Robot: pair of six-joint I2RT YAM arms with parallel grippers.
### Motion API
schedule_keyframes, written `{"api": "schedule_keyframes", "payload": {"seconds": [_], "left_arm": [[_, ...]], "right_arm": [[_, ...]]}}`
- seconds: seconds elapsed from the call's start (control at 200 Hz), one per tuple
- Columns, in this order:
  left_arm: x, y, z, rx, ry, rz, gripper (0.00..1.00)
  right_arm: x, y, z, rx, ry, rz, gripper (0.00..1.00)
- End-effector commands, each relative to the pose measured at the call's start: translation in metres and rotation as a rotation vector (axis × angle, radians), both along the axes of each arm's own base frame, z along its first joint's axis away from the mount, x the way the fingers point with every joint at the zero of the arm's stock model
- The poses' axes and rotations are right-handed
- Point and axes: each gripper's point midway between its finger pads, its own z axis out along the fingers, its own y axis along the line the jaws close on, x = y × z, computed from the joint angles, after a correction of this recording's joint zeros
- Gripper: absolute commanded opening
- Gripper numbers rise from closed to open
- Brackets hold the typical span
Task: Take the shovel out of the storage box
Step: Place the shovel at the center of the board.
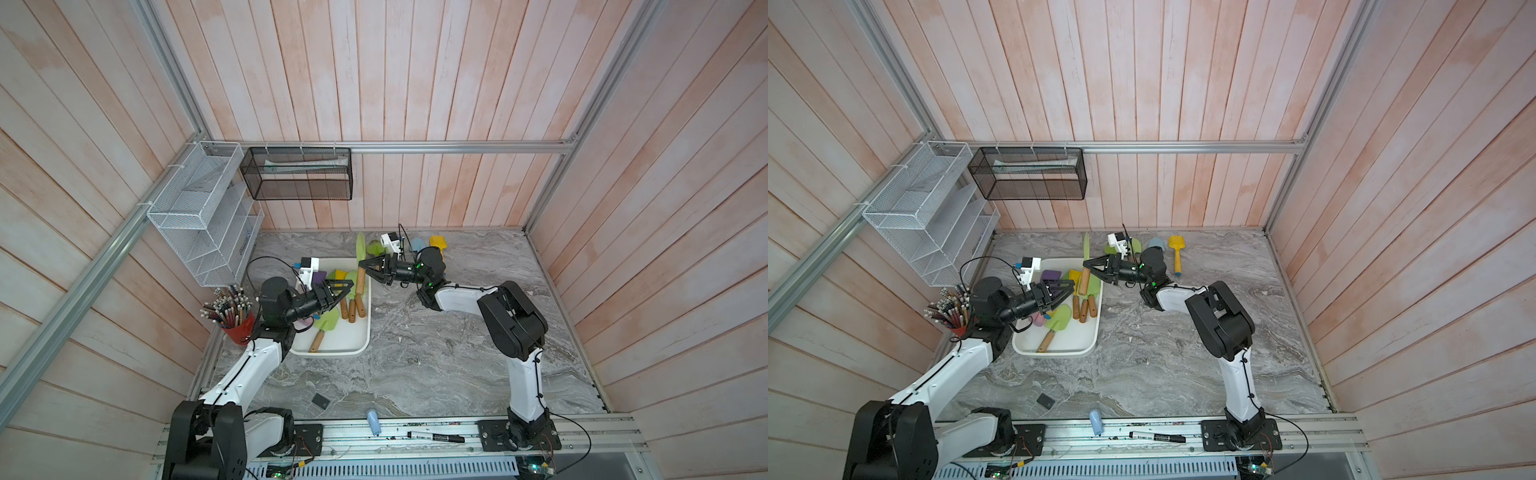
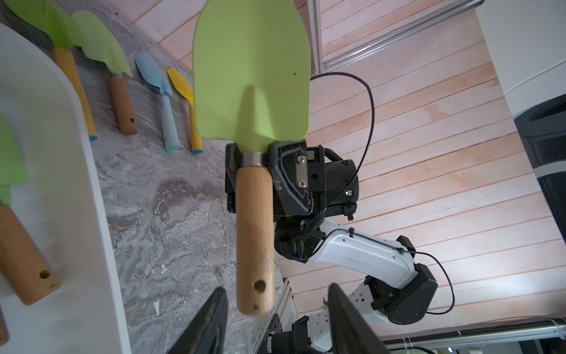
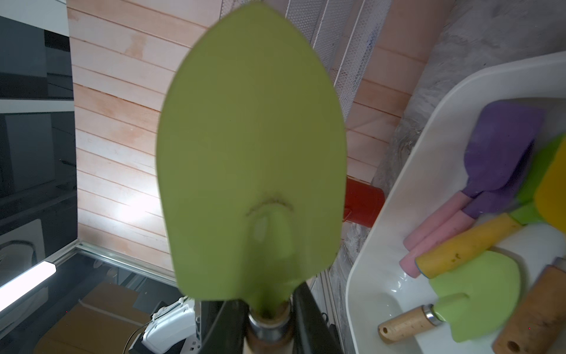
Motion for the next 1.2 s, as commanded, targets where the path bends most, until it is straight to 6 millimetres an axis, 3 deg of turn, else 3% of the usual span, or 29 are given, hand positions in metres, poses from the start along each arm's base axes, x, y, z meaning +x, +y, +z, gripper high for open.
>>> {"api": "schedule_keyframes", "payload": {"seconds": [0.0,0.245,0.34,0.635,0.95,1.09,1.195], "left_arm": [[0.006,0.011,-0.013,0.133,0.004,0.052,0.54],[0.017,0.048,-0.079,0.45,0.178,0.249,0.53],[0.017,0.055,-0.095,0.54,0.215,0.286,0.53],[0.015,0.073,-0.117,0.718,0.261,0.372,0.53],[-0.003,0.091,-0.132,0.787,0.299,0.439,0.53],[-0.009,0.091,-0.135,0.767,0.305,0.448,0.53],[-0.012,0.091,-0.139,0.759,0.314,0.447,0.53]], "right_arm": [[0.012,-0.025,0.021,-0.033,-0.101,-0.077,0.14],[0.07,-0.098,-0.004,-0.263,-0.09,-0.28,0.14],[0.09,-0.125,-0.014,-0.382,-0.108,-0.362,0.15],[0.141,-0.221,-0.061,-0.898,-0.123,-0.649,0.15],[0.172,-0.318,-0.106,-1.309,-0.099,-0.858,0.15],[0.184,-0.345,-0.125,-1.414,-0.075,-0.879,0.15],[0.193,-0.352,-0.141,-1.482,-0.074,-0.865,0.15]]}}
